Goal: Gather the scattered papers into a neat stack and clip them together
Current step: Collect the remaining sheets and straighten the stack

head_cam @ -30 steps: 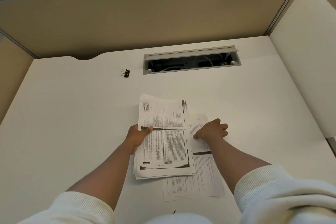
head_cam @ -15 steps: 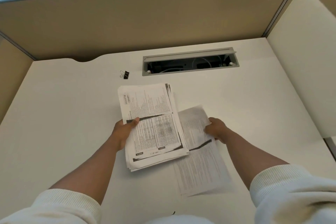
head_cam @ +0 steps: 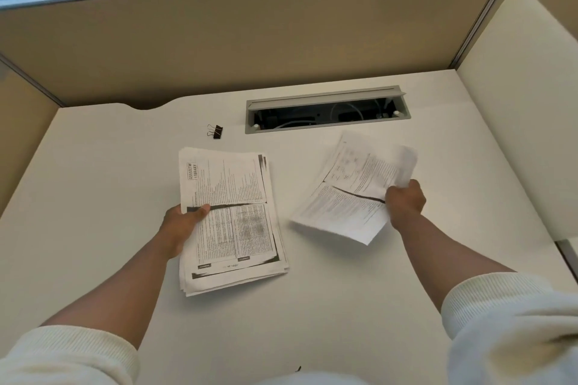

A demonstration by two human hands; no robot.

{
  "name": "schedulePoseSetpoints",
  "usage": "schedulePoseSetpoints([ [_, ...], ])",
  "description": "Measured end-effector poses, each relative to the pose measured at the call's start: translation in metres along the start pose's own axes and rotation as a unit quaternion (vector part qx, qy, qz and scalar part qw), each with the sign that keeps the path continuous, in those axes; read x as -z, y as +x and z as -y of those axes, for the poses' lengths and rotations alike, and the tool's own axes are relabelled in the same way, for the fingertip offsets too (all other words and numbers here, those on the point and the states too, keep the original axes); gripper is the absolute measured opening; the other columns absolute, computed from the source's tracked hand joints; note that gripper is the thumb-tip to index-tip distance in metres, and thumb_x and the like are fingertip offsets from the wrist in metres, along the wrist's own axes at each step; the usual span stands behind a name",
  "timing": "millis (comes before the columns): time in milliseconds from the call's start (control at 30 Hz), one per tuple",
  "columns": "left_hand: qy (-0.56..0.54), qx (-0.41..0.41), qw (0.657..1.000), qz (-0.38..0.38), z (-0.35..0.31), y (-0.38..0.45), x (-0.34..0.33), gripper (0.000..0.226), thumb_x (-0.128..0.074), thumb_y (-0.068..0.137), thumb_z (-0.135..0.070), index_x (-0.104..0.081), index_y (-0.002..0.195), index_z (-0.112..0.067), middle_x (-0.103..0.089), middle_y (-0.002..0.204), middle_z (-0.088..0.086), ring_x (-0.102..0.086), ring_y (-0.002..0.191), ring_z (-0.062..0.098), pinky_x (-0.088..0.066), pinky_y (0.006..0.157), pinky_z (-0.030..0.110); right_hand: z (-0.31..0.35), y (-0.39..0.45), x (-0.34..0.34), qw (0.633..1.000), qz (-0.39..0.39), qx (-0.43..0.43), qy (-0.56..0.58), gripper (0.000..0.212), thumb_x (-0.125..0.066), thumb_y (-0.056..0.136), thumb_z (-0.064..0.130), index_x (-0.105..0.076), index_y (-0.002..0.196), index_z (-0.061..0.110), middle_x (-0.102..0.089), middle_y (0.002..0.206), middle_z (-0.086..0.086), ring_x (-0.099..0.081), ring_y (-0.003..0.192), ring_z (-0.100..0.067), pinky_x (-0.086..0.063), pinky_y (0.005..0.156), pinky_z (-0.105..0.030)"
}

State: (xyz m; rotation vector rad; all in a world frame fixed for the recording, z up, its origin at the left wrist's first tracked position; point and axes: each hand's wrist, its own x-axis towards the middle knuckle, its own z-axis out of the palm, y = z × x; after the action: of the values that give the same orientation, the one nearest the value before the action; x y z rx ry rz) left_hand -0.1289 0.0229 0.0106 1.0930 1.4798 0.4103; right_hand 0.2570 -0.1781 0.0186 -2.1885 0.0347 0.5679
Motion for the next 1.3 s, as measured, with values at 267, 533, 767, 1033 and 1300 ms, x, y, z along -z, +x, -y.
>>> schedulePoseSetpoints([
  [267,-0.003,0.026,0.998,0.058,0.004,-0.006,-0.009,0.037,-0.075,0.088,-0.02,-0.067,0.122,-0.008,-0.074,0.114,0.015,-0.07,0.106,0.037,-0.051,0.098,0.059,0.003,-0.016,-0.015,0.985,0.134,0.008,0.104,0.03,-0.049,0.089,0.005,-0.06,0.116,0.01,-0.065,0.107,-0.004,-0.063,0.094,-0.024,-0.053,0.081,-0.034],
  [533,-0.01,0.028,0.991,0.133,-0.009,-0.02,-0.047,0.041,-0.076,0.086,-0.026,-0.068,0.123,-0.009,-0.075,0.113,0.014,-0.071,0.106,0.035,-0.051,0.098,0.059,0.006,-0.032,-0.031,0.967,0.233,0.035,0.092,0.019,-0.054,0.093,0.01,-0.06,0.111,0.016,-0.066,0.108,-0.002,-0.064,0.092,-0.02,-0.053,0.077,-0.033],
  [767,-0.007,0.011,0.984,0.179,-0.02,-0.029,-0.079,0.045,-0.074,0.084,-0.038,-0.071,0.121,-0.012,-0.075,0.116,0.006,-0.066,0.117,0.03,-0.048,0.105,0.05,-0.003,-0.039,-0.044,0.957,0.283,0.044,0.052,0.025,-0.057,0.095,0.015,-0.058,0.12,0.01,-0.065,0.116,-0.004,-0.063,0.1,-0.022,-0.052,0.074,-0.029],
  [1033,0.051,0.03,0.984,0.166,-0.022,-0.034,-0.095,0.055,-0.045,0.096,-0.061,-0.068,0.124,-0.019,-0.075,0.116,0.005,-0.07,0.109,0.027,-0.052,0.099,0.05,-0.01,-0.038,-0.047,0.959,0.282,0.027,-0.013,0.025,-0.055,0.092,0.013,-0.059,0.117,0.011,-0.066,0.116,-0.006,-0.064,0.103,-0.027,-0.057,0.084,-0.043],
  [1300,0.058,0.04,0.98,0.185,-0.015,-0.03,-0.099,0.047,-0.064,0.09,-0.051,-0.071,0.117,-0.015,-0.078,0.106,0.008,-0.076,0.095,0.027,-0.061,0.081,0.044,-0.011,-0.044,-0.05,0.947,0.32,0.025,-0.006,0.026,-0.057,0.092,0.012,-0.058,0.118,0.012,-0.066,0.116,-0.004,-0.065,0.103,-0.025,-0.058,0.081,-0.04],
])
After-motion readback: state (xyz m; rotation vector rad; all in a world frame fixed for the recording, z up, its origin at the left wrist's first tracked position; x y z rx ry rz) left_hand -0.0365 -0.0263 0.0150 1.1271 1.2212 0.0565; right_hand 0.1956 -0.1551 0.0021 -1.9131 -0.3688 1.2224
